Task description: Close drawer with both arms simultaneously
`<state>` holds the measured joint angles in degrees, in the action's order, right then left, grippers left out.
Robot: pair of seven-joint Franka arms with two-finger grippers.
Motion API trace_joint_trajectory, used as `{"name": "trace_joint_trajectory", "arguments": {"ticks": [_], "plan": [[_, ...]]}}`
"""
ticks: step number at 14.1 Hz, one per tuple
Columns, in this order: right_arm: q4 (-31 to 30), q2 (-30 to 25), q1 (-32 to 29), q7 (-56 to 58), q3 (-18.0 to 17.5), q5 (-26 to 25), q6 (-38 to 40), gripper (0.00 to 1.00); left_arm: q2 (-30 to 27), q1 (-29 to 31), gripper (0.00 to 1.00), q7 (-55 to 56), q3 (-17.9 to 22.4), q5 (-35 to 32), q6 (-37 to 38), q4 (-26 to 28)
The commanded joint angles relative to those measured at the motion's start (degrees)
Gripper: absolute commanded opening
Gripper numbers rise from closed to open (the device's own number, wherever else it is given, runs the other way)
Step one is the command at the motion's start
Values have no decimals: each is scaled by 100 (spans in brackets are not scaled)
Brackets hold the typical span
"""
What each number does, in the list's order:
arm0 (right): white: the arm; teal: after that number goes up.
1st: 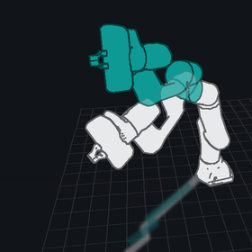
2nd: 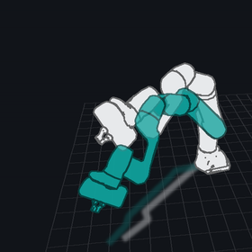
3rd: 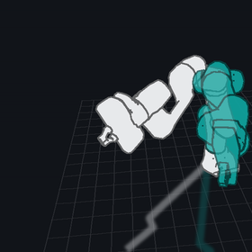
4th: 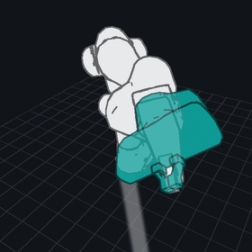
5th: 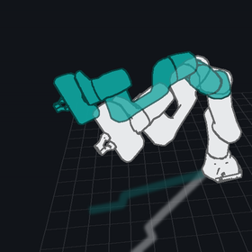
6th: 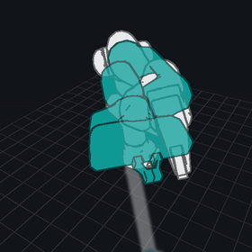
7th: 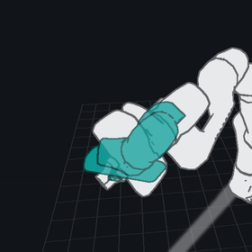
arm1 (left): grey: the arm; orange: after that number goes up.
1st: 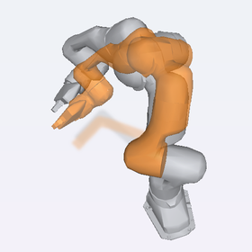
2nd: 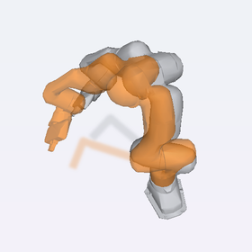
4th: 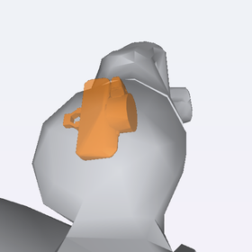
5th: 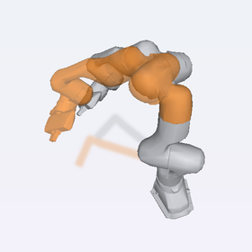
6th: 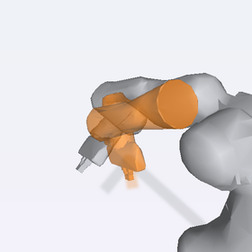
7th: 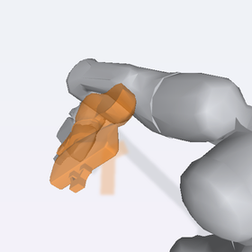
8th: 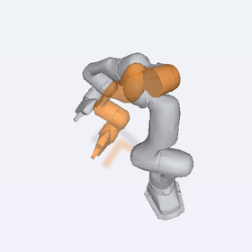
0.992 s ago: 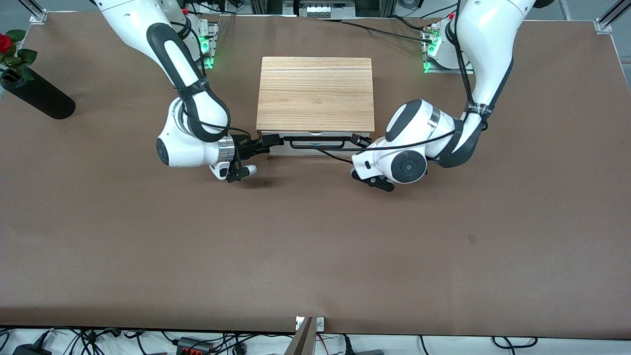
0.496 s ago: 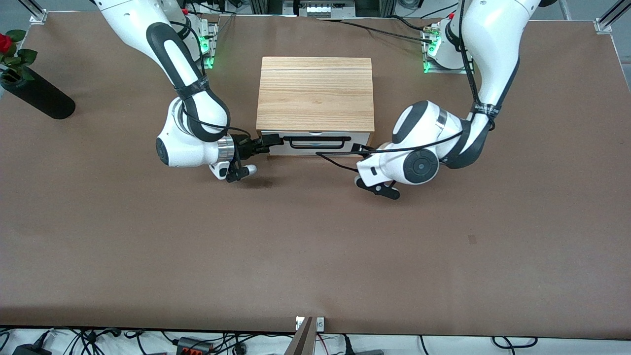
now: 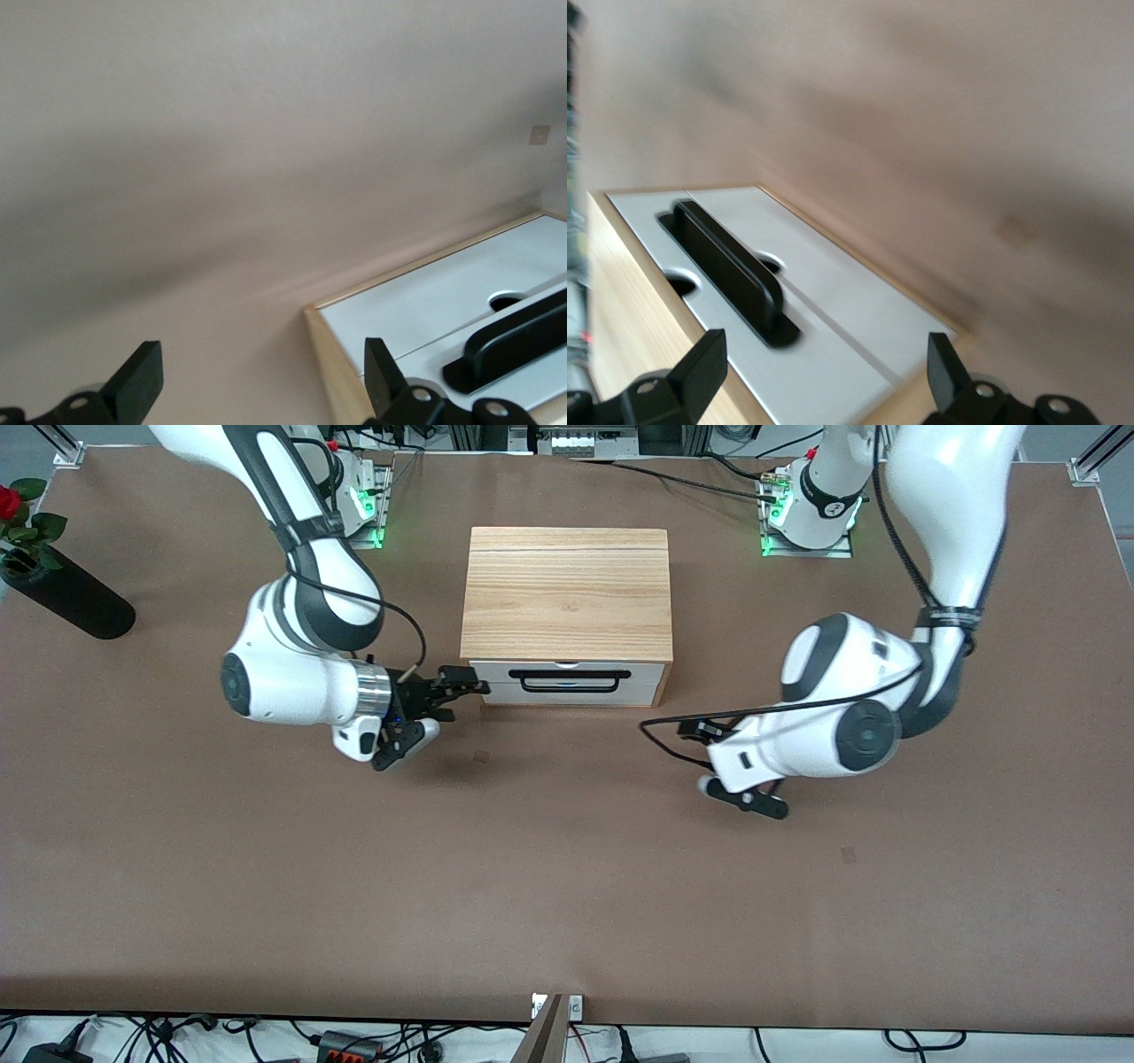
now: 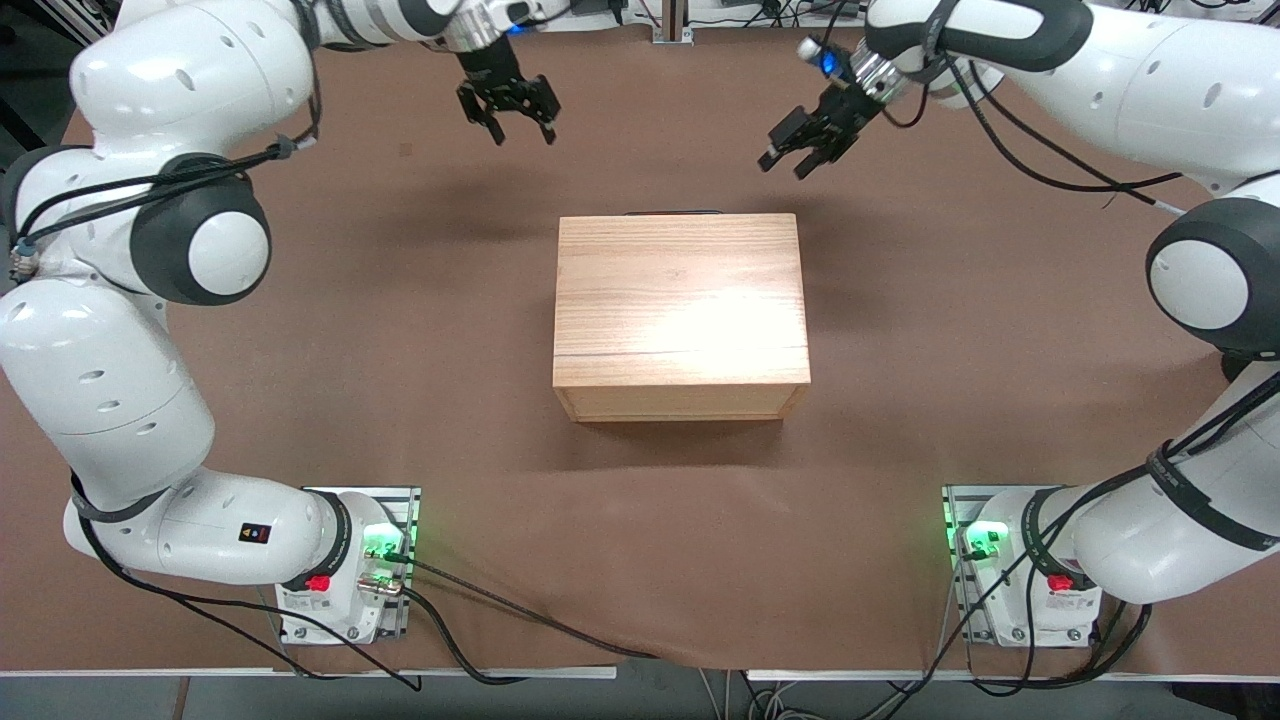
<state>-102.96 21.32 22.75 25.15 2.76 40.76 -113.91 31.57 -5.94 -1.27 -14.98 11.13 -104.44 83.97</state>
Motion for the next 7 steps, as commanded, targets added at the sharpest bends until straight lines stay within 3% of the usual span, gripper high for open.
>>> {"name": "trace_joint_trajectory", "arguments": {"ticks": [1,4,5,7], "plan": [[591,4,-42,25,495,-1171,859,100,-204,390,100,-916,-31,-15,37,-65],[919,13,-42,25,1023,-2962,1503,100,-546,785,100,-1402,-5,-6,142,-74],[901,4,-60,16,1216,-3299,1582,100,-643,996,100,-1368,-5,-6,387,-74],[1032,-40,-60,16,1786,-3408,1906,100,-853,1199,100,-1280,56,-128,818,-83]]}}
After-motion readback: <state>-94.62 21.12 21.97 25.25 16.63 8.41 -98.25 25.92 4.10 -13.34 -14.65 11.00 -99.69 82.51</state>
